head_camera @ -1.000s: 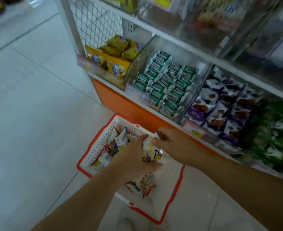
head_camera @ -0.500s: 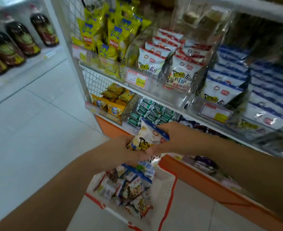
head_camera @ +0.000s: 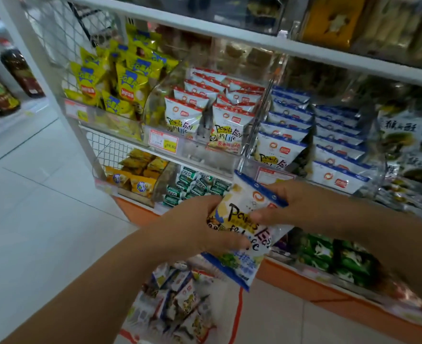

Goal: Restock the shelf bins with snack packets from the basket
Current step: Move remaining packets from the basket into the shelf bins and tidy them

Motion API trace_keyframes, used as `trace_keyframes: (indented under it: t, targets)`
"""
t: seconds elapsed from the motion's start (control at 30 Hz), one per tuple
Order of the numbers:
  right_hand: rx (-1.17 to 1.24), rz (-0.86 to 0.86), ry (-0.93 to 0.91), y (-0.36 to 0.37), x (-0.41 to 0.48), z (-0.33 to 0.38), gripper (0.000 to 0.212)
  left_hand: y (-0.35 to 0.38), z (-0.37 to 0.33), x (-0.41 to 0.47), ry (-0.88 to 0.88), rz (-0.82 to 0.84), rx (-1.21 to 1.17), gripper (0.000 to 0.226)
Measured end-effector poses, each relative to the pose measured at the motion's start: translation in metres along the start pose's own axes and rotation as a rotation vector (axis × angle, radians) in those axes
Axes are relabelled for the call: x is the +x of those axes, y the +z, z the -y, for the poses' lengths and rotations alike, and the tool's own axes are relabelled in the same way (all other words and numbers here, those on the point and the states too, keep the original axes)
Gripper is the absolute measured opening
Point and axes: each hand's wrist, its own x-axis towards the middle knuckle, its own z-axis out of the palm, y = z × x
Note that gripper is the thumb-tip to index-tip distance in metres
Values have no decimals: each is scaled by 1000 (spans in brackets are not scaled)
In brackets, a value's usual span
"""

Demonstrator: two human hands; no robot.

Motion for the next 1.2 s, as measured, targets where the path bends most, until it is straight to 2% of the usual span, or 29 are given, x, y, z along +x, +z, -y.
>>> trace_keyframes:
  t: [0.1, 0.2, 0.23, 0.3, 0.37, 0.47, 0.63, 0.8, 0.93, 1.0, 1.2]
  targets:
    - [-18, -116, -27, -15, -9, 2, 37, 5, -12, 17, 93, -244, 18, 43]
    - [-62, -335, -46, -39, -11, -1, 18, 6, -17, 40, 179, -494, 37, 20]
    - [-104, -419, -49, -47, -11, -4, 20, 6, -16, 47, 182, -571, 68, 14]
    - [-213, -580, -43, -61, -10, -8, 34, 7, -12, 60, 160, -669, 161, 18]
    - [-324, -722, -43, -72, -9, -12, 49, 11, -5, 71, 134, -652, 307, 30]
    - [-499, -817, -63, -88, -2, -14, 46, 19, 4, 87, 129, -512, 556, 46]
    - [-658, -619, -91, -100, 39, -31, 37, 27, 7, 104, 88, -355, 777, 66]
    - [-700, -490, -10, -89, 81, -48, 42, 28, 14, 112, 91, -273, 813, 71]
    - [-992, -515, -20, -78, 102, -70, 45, 25, 18, 113, 123, -286, 793, 70]
    - [-1064, -553, -14, -81, 105, -73, 48, 23, 20, 112, 148, -292, 804, 68]
    - [-1044, -519, 62, -85, 108, -71, 45, 24, 24, 112, 148, -276, 799, 67]
